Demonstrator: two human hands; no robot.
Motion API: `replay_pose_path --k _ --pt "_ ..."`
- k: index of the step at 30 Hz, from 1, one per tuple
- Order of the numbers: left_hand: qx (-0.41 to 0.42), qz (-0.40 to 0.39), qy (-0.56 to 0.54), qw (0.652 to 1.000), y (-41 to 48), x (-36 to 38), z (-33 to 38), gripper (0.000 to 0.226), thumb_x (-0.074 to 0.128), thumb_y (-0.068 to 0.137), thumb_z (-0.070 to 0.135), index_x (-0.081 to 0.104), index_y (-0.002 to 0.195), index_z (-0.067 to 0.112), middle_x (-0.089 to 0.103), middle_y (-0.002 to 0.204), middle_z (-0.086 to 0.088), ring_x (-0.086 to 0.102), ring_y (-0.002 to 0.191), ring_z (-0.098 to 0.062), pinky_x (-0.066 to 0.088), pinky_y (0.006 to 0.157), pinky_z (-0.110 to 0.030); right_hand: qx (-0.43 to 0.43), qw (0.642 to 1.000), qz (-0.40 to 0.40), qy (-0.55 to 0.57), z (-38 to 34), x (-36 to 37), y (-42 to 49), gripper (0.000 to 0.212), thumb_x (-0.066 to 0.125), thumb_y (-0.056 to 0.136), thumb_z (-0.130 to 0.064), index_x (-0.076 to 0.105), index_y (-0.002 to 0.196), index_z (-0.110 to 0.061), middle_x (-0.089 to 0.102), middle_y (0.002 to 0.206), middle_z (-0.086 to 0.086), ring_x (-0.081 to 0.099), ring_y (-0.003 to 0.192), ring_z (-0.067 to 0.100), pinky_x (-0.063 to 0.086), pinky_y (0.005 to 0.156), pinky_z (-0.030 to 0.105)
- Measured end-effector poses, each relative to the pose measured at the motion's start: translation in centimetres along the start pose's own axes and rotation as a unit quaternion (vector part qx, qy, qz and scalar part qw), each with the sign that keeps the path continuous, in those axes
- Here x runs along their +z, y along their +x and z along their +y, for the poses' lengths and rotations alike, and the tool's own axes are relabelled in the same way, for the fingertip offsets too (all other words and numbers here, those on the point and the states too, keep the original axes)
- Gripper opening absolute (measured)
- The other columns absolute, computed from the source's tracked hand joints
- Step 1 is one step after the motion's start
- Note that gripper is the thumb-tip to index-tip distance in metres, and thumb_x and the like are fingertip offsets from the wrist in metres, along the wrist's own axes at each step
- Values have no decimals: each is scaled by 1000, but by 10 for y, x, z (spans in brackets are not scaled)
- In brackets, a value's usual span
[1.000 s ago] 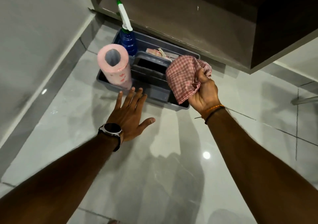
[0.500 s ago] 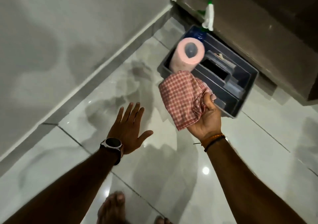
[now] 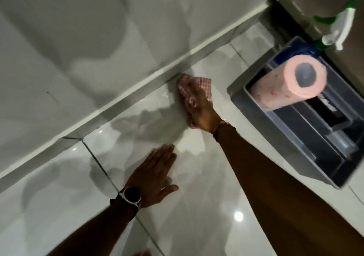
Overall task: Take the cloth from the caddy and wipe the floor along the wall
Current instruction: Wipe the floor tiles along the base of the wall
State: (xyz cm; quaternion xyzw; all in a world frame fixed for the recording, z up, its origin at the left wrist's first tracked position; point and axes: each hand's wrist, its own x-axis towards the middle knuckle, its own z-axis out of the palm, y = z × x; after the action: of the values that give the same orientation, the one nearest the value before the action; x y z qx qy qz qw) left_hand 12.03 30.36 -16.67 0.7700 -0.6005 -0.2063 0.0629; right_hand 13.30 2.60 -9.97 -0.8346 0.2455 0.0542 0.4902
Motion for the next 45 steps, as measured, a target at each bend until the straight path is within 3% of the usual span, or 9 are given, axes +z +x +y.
replay_pose_path --k 4,8,13,19,27,32,38,42,45 --pt "10 33 2 999 -1 9 -3 92 38 103 71 24 163 3 11 174 -18 10 162 -34 15 131 -49 -28 929 -125 -348 24 42 6 77 35 95 -76 4 160 -50 -16 173 -4 -25 155 39 -14 119 72" --pt "10 26 -2 1000 -1 6 -6 92 34 103 74 22 164 6 13 174 -16 10 162 -33 17 129 -50 -104 885 -78 -448 54 26 -3 71 36 100 -59 5 162 -41 -5 174 4 -9 158 43 0 124 70" --pt "8 26 -6 1000 -3 6 -6 94 35 102 75 20 165 6 9 175 -16 5 163 -32 19 130 -51 85 926 49 -364 50 2 44 69 32 103 -53 4 163 -36 -7 173 12 -11 157 46 -7 124 68" --pt "-3 30 -6 1000 -21 5 -7 91 37 102 73 28 163 5 15 174 -16 13 162 -33 26 126 -52 -164 893 -65 -415 24 85 -9 67 40 105 -48 7 162 -35 4 174 8 -4 158 44 -5 127 63" --pt "-18 28 -19 999 -43 6 -10 92 36 103 73 20 165 7 8 176 -14 4 163 -32 17 130 -49 119 934 89 -324 29 26 65 67 30 105 -55 3 163 -37 -7 174 10 -9 157 47 -11 122 66" --pt "-3 31 0 1000 -42 5 -15 93 36 102 74 23 164 6 12 175 -15 7 162 -32 15 129 -48 -63 917 -6 -394 35 47 25 64 25 104 -53 13 163 -31 8 174 8 5 159 43 5 126 67" --pt "3 31 18 999 -43 5 -17 95 31 101 77 24 164 7 14 174 -15 11 162 -32 16 128 -47 203 926 78 -308 58 -43 119 74 34 103 -53 -1 164 -30 -11 173 9 -12 158 42 -7 123 67" --pt "17 33 35 999 -43 4 -22 94 30 101 77 26 163 7 17 174 -16 18 160 -33 17 126 -46 206 936 106 -266 44 -49 130 81 41 104 -48 -5 164 -19 -10 173 15 -11 158 43 -9 125 63" --pt "6 38 31 999 -41 5 -18 95 32 100 78 30 162 6 20 173 -16 19 160 -34 18 126 -47 81 911 130 -382 36 2 79 72 30 106 -42 2 163 -7 0 170 26 1 157 49 2 125 67"
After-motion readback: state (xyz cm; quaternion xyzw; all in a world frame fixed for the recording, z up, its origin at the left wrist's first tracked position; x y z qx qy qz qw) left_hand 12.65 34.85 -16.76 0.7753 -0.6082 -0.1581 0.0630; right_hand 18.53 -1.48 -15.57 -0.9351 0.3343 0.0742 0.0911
